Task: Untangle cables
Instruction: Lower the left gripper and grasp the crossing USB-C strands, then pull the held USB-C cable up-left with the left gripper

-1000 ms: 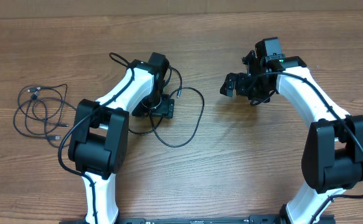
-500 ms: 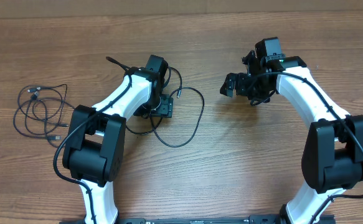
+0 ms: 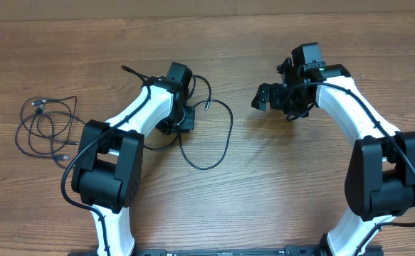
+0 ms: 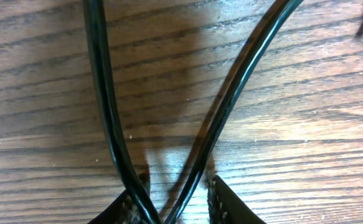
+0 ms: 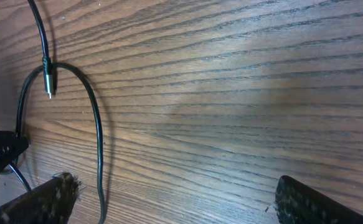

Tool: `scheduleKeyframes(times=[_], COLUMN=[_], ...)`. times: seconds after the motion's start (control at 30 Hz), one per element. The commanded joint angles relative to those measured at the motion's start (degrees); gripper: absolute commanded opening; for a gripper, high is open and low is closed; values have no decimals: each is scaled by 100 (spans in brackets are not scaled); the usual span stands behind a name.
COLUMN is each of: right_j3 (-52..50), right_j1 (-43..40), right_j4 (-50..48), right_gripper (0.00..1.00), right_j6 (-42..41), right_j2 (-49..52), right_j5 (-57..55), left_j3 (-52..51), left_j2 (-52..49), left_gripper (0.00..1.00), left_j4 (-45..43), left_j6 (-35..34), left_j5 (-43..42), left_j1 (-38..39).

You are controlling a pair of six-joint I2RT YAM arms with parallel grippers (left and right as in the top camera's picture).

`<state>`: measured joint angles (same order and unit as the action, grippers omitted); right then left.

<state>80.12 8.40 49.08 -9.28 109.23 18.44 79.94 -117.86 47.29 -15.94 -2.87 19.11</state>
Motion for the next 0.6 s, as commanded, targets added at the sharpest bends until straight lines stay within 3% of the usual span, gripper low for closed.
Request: scheduleKeyframes(times=[0.0,0.07,0.13,0.23,0.4,0.57], right_j3=[-24,-24,-24,-24,-24,-24], right_j1=[20,20,20,20,20,20], right_j4=[-24,-24,-24,-24,-24,-24], right_gripper=[100,100,100,100,100,100], right_j6=[-7,-7,-7,-7,-9,-7], right_j2=[-142,-142,-142,-142,-142,-142], right_j5=[-42,-42,-42,-42,-42,-42], left_j3=[-256,-273,-273,-258,107,1167], left_j2=[-385,-385,-385,-385,-382,-127], left_gripper=[29,21,19,4,4,4], left_j4=[52,70,57,0,190,872], left_j6=[59,240,413,417,417,442], left_j5=[-310,-308,-308,-315,-317,-310], left_j1=[46,48,48,48,22,-11])
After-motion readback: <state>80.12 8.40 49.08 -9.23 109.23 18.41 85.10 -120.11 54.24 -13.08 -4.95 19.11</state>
